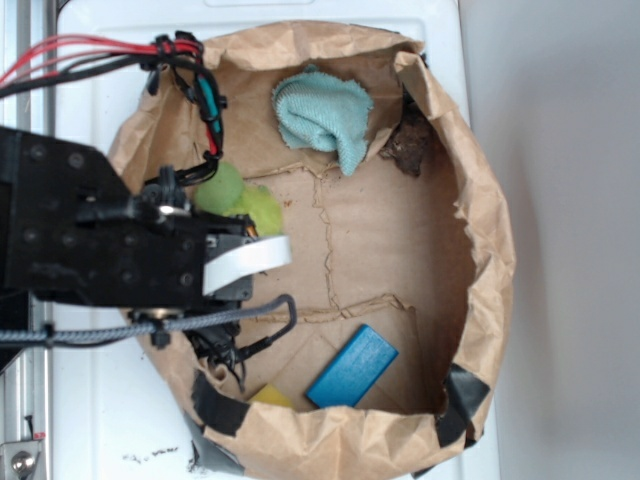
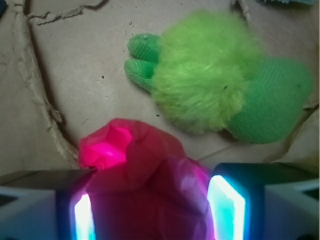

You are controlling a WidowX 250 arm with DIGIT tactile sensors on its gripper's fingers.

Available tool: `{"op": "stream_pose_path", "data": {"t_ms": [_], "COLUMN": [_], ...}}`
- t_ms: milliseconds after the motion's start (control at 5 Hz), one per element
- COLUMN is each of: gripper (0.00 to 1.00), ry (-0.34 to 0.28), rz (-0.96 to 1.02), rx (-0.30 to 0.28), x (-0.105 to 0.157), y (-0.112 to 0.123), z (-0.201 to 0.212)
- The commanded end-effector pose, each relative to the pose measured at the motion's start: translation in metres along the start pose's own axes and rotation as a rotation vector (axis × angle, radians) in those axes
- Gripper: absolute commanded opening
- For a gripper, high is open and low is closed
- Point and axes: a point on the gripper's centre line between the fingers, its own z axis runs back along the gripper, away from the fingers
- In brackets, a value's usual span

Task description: Grab the red paper.

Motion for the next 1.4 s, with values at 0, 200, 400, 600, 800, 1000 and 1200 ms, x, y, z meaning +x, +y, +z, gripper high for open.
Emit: {"op": "stream_pose_path", "data": {"t_ms": [0,200,400,600,800,1000,1200], "gripper": [0.0,0.0,0.0,0.0,0.0,0.0,0.0], "ry": [-0.079,-0.116,-0.119,-0.119,-0.063,-0.074,-0.103], "rz": [0.057,0.069,-0.003,-0.095,-0.214,-0.289,-0.342], "rx": [-0.035,-0.046,-0.078,-0.097,-0.083,-0.081,-0.091], "x": [0.036,0.047,0.075,0.091,0.097,0.087,0.07], "y": [0.002,0.001,0.009,0.023,0.023,0.024,0.024], "z": [0.053,0.077,0.097,0.117,0.138,0.156,0.172]}}
